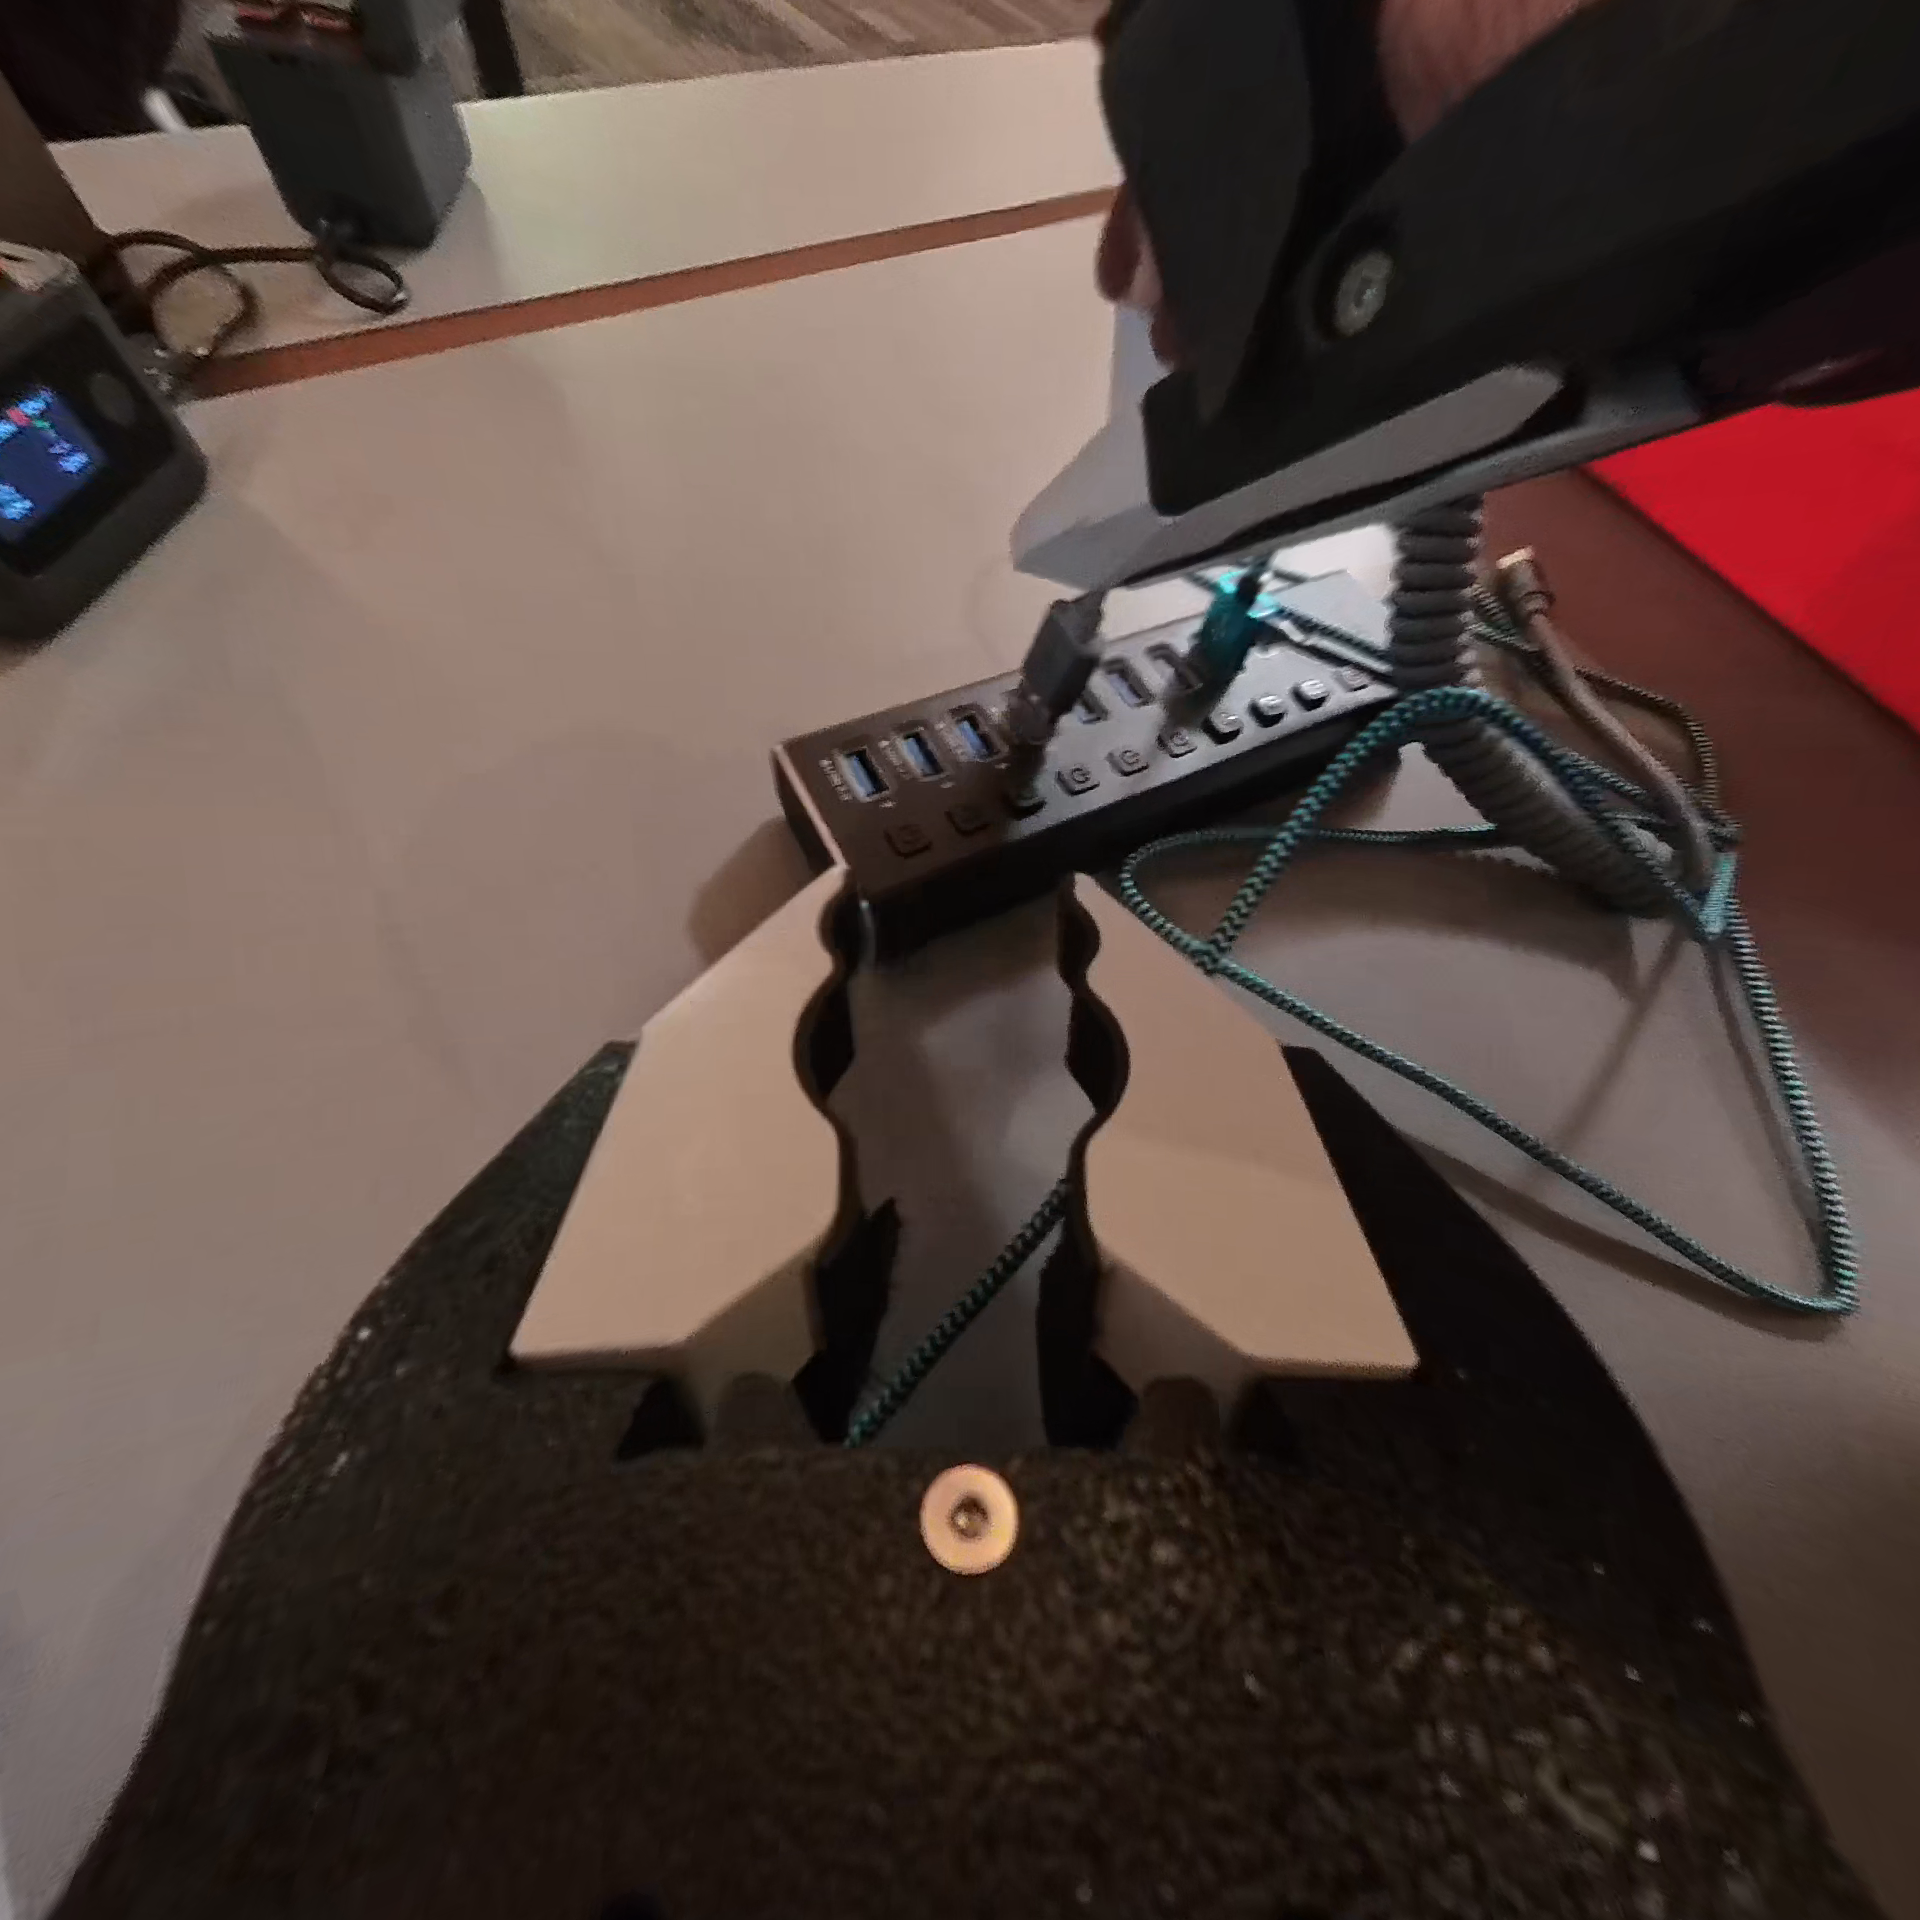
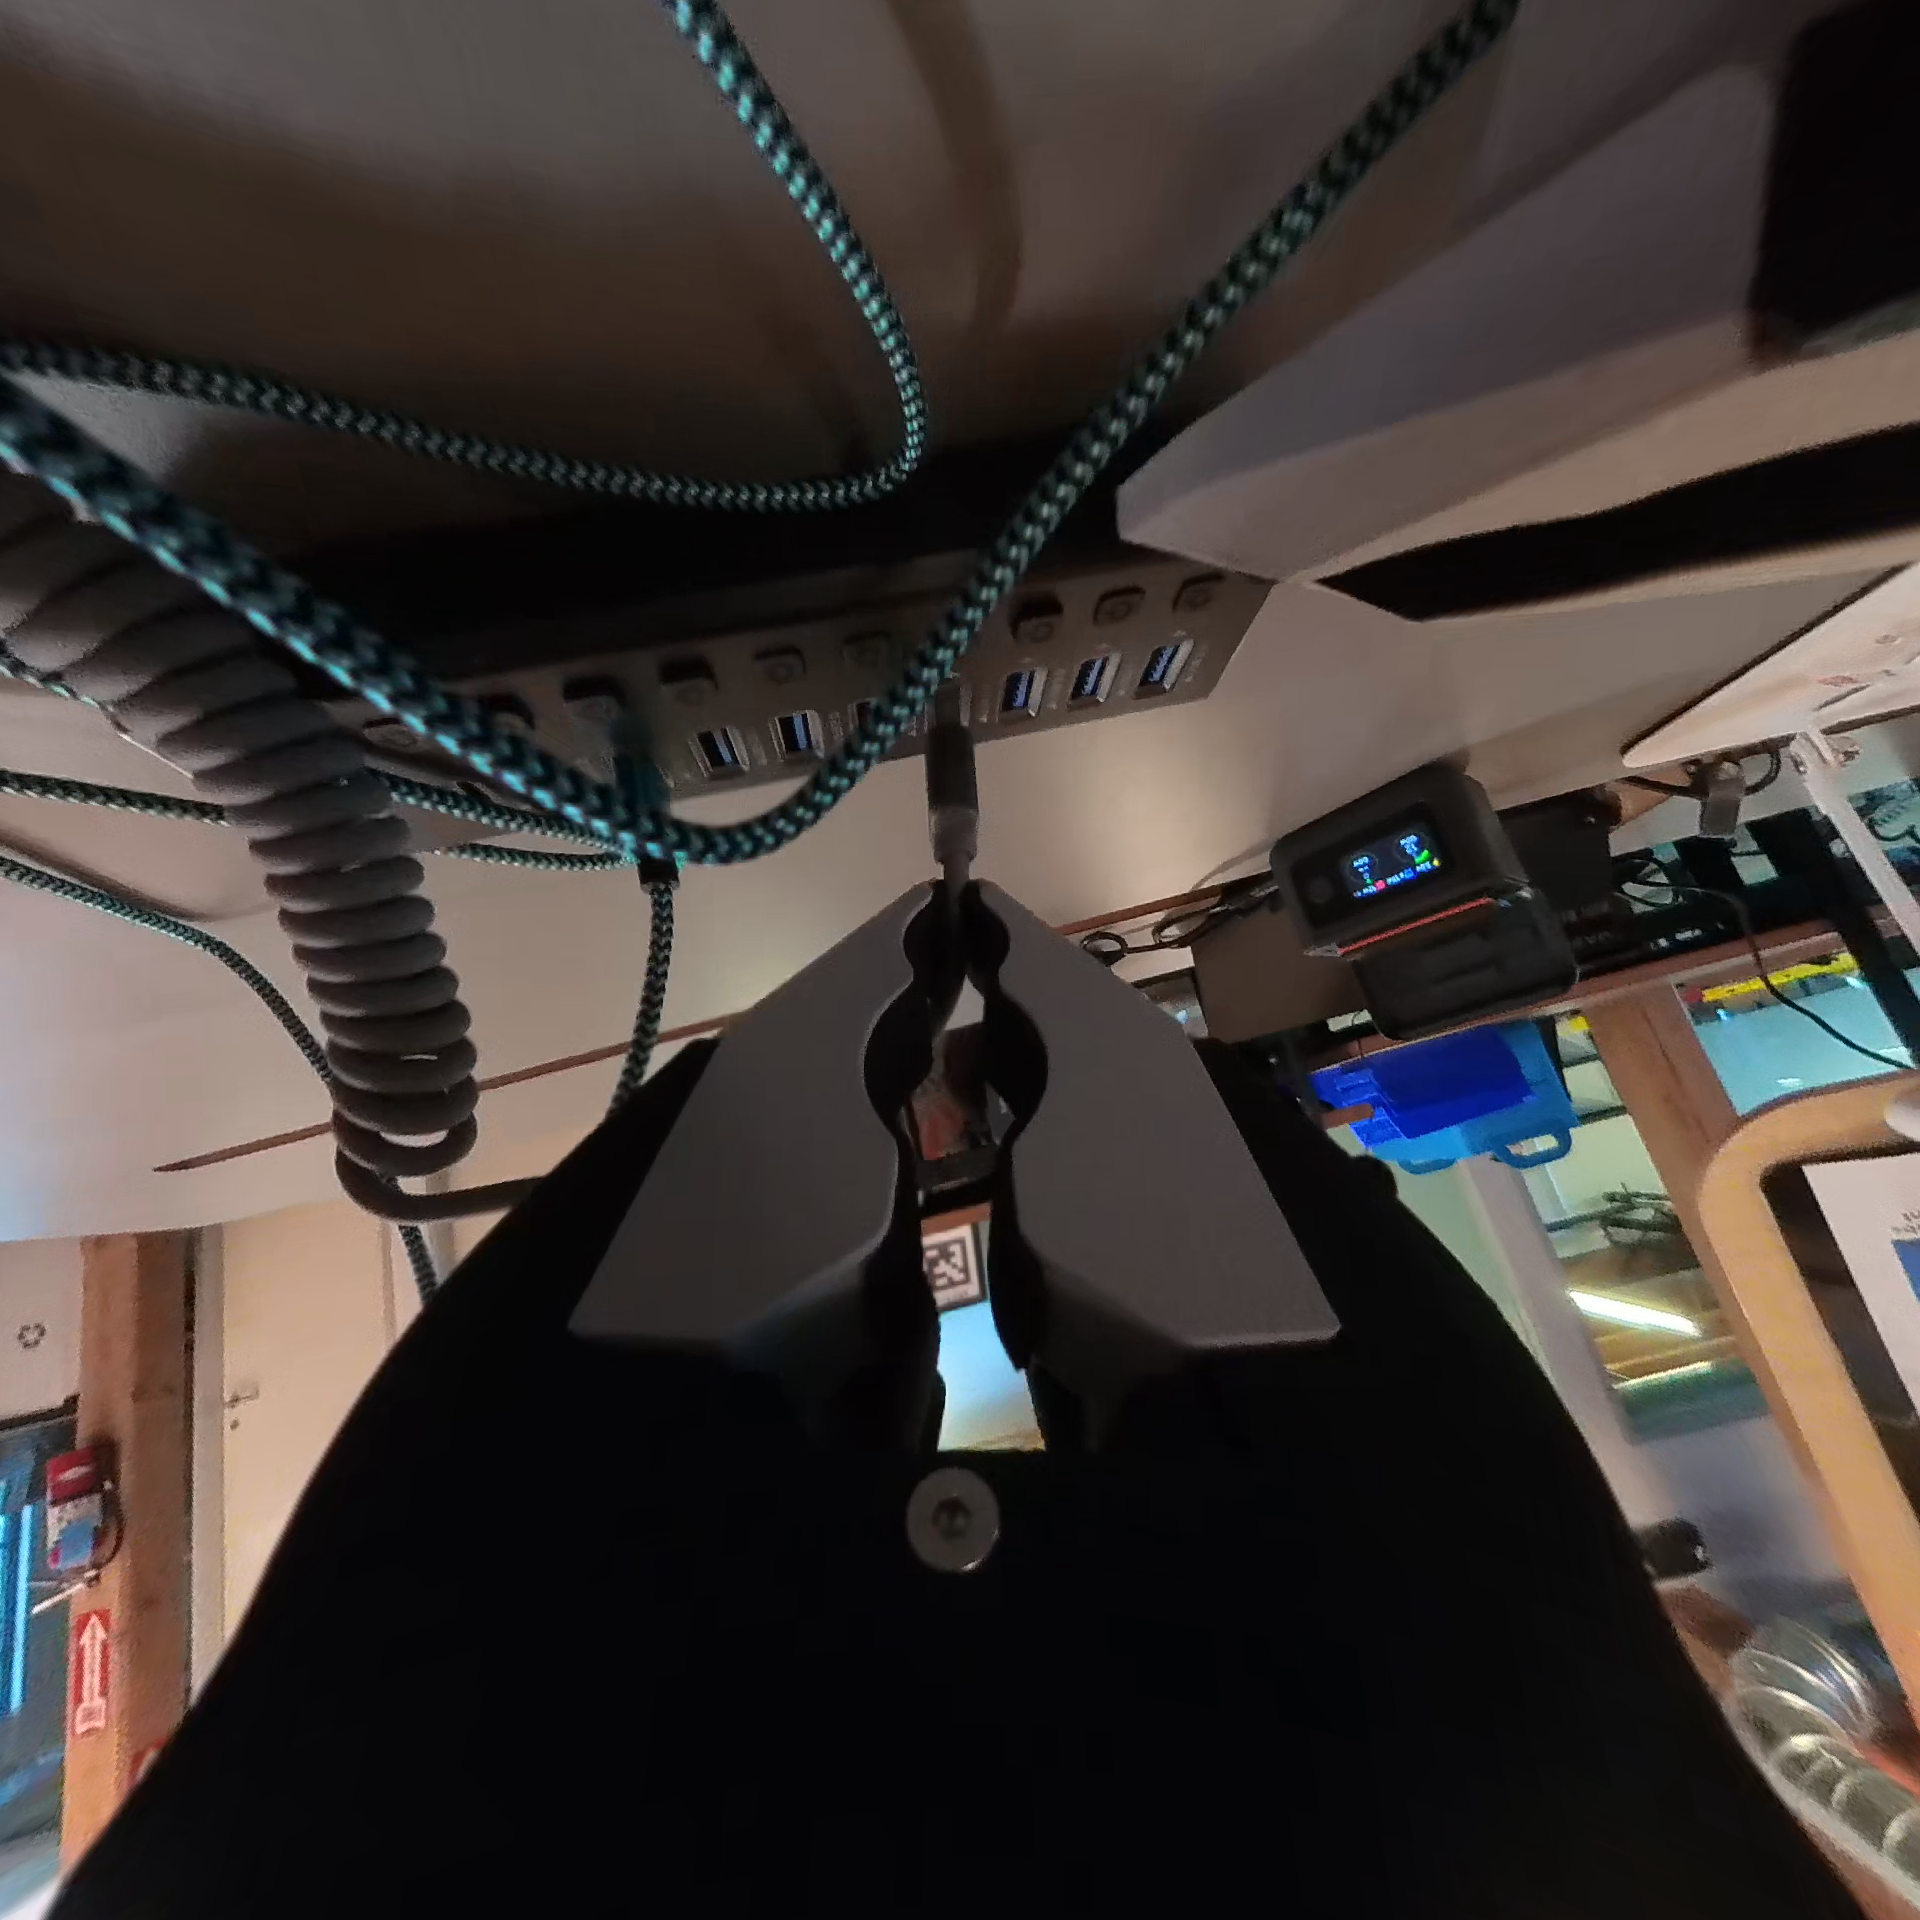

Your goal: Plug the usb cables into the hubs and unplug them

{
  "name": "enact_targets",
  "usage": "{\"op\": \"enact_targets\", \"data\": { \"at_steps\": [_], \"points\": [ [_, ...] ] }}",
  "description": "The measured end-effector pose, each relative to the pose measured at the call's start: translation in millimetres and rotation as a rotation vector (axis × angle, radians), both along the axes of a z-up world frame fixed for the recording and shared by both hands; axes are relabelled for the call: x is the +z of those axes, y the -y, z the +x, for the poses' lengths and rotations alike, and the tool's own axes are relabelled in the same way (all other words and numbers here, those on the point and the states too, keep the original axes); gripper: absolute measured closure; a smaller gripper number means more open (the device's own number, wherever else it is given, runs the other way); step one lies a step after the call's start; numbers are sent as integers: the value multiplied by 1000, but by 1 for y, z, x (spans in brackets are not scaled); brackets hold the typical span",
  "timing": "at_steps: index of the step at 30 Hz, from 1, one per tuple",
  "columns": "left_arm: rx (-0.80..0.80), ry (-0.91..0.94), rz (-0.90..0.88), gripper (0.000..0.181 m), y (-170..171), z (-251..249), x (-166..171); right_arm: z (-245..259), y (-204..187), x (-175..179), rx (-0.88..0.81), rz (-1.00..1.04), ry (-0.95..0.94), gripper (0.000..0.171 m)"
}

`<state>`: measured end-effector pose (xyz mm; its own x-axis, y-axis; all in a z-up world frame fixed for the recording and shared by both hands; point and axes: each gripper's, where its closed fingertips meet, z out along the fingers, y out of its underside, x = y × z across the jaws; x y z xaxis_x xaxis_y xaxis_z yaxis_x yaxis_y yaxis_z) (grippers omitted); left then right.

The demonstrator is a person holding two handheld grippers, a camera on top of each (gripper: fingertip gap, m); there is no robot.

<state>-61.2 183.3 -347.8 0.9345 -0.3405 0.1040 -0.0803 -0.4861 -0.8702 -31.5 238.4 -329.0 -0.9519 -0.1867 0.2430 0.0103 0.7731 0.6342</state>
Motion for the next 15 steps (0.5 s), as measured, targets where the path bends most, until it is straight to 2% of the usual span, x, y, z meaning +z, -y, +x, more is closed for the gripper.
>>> {"op": "enact_targets", "data": {
  "at_steps": [1,3,8,15],
  "points": [
    [17,-35,-20,138,-1,-3,-5,0,0,-1,-1,1,-1,171],
    [1,-63,-86,139,-1,-2,-17,-1,0,-1,1,-7,-4,171],
    [14,-97,-91,153,-7,-5,-19,-3,4,-1,-10,-53,-32,171],
    [4,-84,-96,155,-7,-6,-20,-7,5,-2,-28,-98,-54,171]
  ]
}}
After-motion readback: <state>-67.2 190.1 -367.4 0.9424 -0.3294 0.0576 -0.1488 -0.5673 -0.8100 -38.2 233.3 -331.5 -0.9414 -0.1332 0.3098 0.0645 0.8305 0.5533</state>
